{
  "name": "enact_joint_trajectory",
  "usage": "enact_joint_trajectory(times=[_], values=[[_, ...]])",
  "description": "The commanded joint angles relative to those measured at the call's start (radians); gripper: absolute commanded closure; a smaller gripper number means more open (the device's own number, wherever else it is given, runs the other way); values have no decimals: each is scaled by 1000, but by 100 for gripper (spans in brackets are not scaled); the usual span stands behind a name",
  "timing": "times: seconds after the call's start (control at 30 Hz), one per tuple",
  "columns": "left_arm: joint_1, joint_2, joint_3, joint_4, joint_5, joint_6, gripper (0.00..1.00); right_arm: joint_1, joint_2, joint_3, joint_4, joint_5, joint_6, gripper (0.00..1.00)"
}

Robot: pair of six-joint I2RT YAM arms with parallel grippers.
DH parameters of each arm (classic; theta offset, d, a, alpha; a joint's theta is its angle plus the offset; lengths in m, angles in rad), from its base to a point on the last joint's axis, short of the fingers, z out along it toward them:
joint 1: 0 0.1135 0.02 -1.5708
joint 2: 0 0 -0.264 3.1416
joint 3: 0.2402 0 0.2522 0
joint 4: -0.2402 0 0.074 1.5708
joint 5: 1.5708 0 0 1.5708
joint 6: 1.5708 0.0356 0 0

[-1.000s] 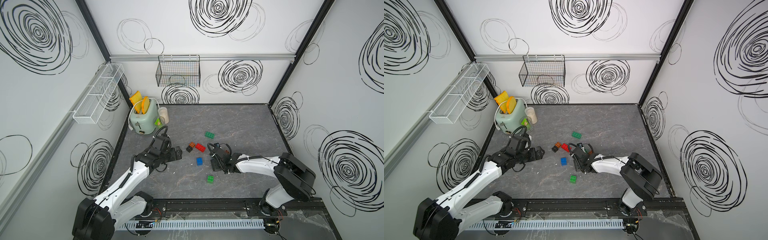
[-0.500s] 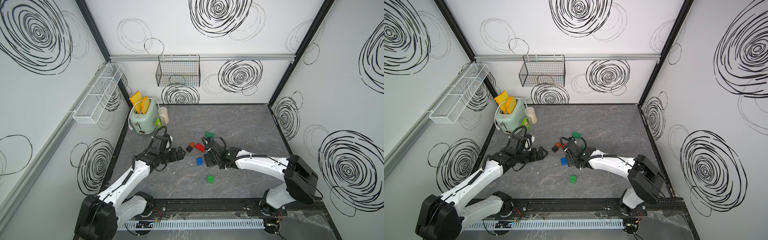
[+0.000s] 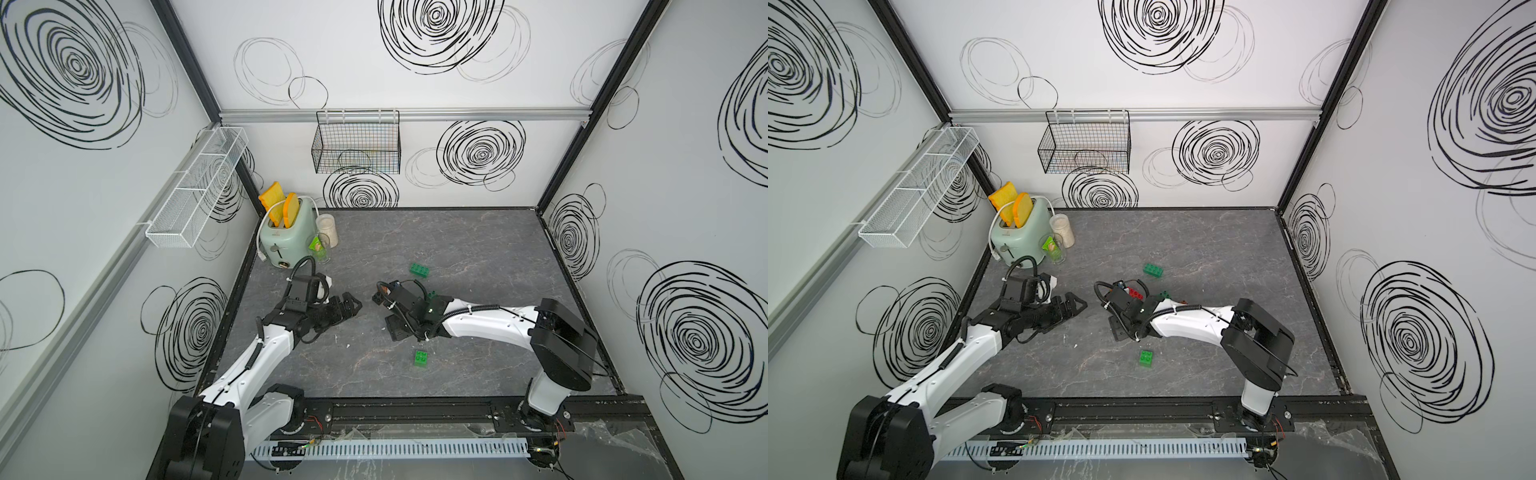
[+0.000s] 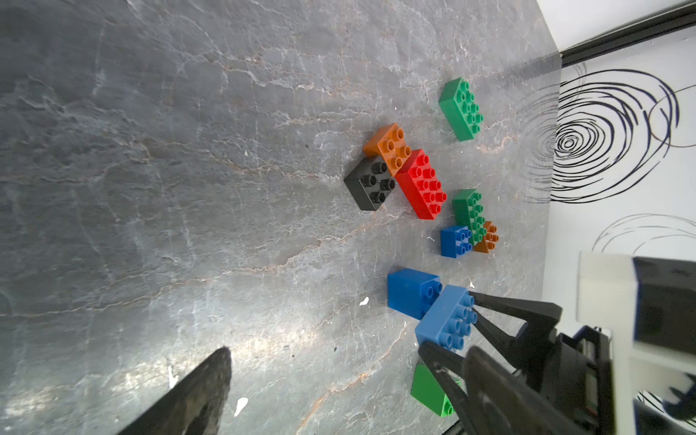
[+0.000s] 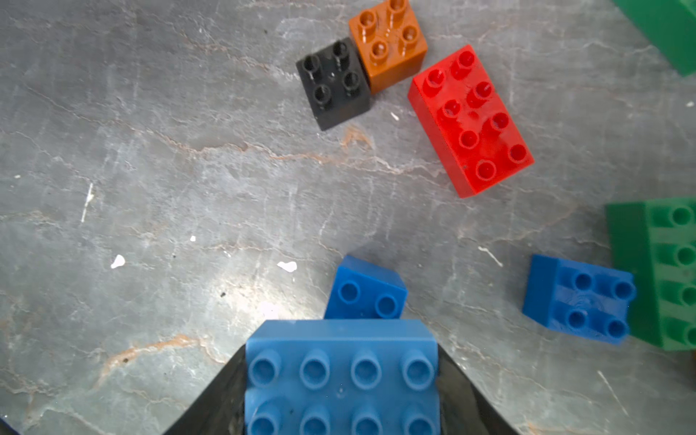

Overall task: Assemble the letter f with lego
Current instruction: Assemble the lego brick with the lego brick.

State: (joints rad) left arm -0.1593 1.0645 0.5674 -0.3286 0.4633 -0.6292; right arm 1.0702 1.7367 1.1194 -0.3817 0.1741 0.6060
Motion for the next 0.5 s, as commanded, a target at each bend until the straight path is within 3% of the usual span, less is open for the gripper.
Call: enact_joint_trajectory(times=[0.0, 0.47], values=[[16, -2, -8, 46, 23, -9, 2, 4, 18, 40, -29, 10, 28, 39], [43, -21, -16, 53, 15, -16, 2, -21, 61, 90, -87, 50, 86, 39]])
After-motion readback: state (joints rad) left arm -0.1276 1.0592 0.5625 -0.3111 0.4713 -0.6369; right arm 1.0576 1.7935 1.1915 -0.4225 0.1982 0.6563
